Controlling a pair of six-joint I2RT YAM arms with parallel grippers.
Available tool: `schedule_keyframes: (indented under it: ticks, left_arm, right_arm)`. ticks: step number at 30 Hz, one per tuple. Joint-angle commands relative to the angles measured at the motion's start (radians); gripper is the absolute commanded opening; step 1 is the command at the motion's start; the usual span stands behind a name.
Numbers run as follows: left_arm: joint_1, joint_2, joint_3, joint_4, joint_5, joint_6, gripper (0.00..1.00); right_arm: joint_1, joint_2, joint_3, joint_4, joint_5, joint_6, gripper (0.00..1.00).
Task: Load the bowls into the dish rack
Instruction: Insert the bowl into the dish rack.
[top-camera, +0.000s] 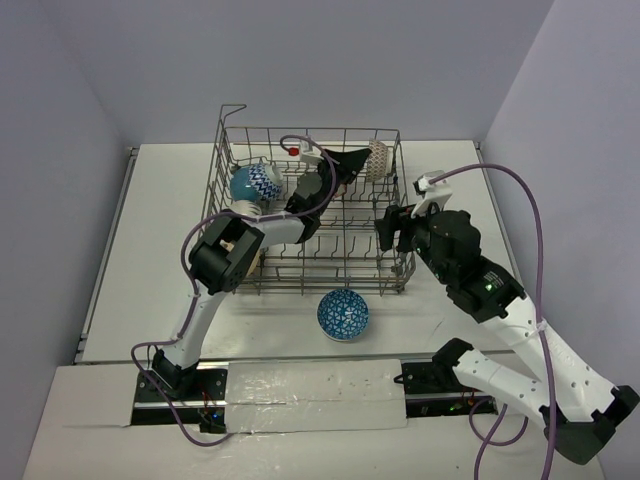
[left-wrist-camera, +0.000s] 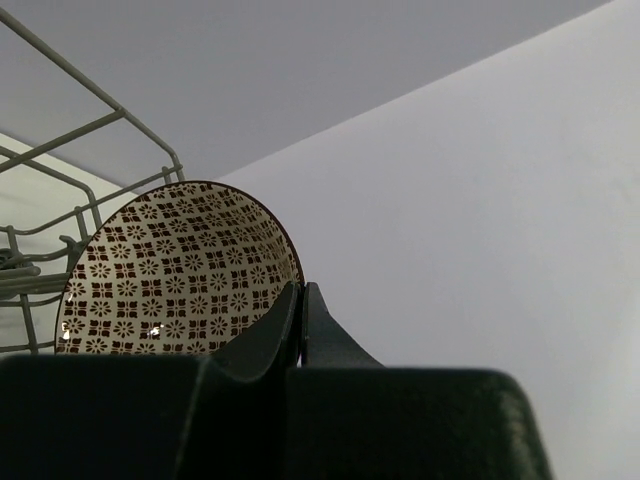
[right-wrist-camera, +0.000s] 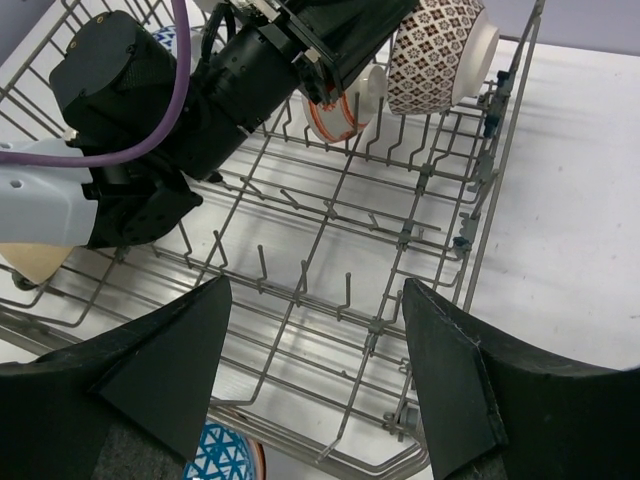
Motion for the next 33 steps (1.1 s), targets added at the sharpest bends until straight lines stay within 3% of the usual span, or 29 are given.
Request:
schedule_keyframes:
  ticks: [1, 18, 33]
  left_arm:
    - [-0.008, -0.003, 0.013, 0.157, -0.073, -0.066, 0.0]
    - [-0.019, -0.024, -0.09, 0.2, -0.199, -0.1, 0.0]
    - [-0.007, -0.032, -0.113, 0.161, -0.165, -0.133, 0.0]
  right_arm:
    - [0.009, 0.004, 0.013, 0.022, -0.008, -0.007, 0.77]
    - [0.01, 0.052, 0.021, 0.029, -0.017, -0.017, 0.77]
    - [0.01, 0.08, 0.021, 0.036, -0.025, -0.021, 0.77]
